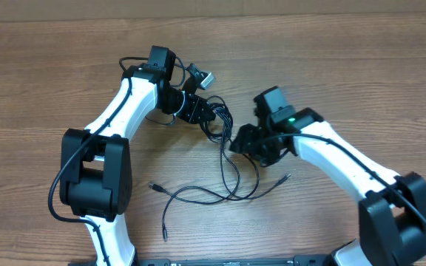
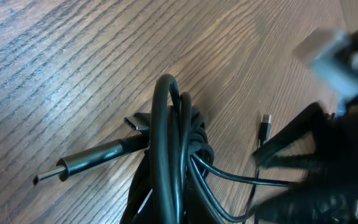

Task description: Untangle cables

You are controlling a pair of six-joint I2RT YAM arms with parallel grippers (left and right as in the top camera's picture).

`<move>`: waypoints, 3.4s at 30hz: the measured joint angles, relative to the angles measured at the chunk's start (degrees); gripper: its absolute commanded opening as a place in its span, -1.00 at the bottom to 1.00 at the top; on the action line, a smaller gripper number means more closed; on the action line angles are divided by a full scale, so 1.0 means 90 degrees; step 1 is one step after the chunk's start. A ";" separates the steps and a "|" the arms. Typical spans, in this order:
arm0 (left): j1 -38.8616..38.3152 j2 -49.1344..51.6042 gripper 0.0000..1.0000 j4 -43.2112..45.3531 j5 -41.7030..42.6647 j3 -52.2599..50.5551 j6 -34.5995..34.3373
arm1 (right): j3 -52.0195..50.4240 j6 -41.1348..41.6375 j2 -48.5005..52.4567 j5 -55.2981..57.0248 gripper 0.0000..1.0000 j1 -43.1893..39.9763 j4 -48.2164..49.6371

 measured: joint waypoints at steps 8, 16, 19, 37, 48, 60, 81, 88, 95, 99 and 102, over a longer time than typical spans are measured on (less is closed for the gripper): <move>0.0000 0.0000 -0.91 0.0000 -0.0002 0.0000 0.0000 | 0.0007 0.0044 0.0646 -0.0068 0.44 0.1173 0.0784; 0.0000 0.0000 -0.92 0.0165 -0.0284 0.0000 -0.0287 | 0.0012 0.0206 0.0753 -0.0066 -0.26 0.1994 0.1489; 0.0000 0.0000 -0.92 0.0233 -0.0646 0.0000 -0.0670 | 0.0012 0.0233 0.0753 -0.0068 -0.69 0.2127 0.1615; 0.0092 0.0000 -0.92 0.0294 -0.0979 0.0000 -0.1120 | 0.0287 -0.0410 0.0529 -0.2822 -0.92 0.0828 0.1695; 0.0151 0.0000 -0.70 0.0291 -0.1003 0.0000 -0.1168 | 0.0308 -0.0867 0.0488 -0.2225 1.00 0.0967 0.1151; 0.0153 0.0000 0.51 0.0265 -0.1532 0.0000 -0.1355 | 0.0311 -0.0391 0.0488 0.0095 1.00 0.0503 0.0304; 0.0083 -0.0233 -0.31 -0.0012 -0.3135 0.0000 -0.2254 | 0.0311 0.0155 0.0488 0.2254 1.00 -0.1071 -0.0605; -0.0233 -0.0542 -0.92 0.0000 -0.3062 0.0000 -0.2732 | 0.0311 0.0155 0.0488 0.2276 1.00 -0.1071 -0.0585; -0.0763 -0.0544 0.36 -0.0010 -0.4724 0.0027 -0.4000 | 0.0311 0.0153 0.0488 0.2276 1.00 -0.1071 -0.0580; -0.0748 -0.0544 0.21 -0.0444 -0.5302 0.0369 -0.4274 | 0.0311 0.0155 0.0488 0.2278 1.00 -0.1071 -0.0576; -0.0741 -0.0546 -0.22 -0.0641 -0.5496 0.0760 -0.4376 | 0.0311 0.0158 0.0488 0.2278 1.00 -0.1071 -0.0576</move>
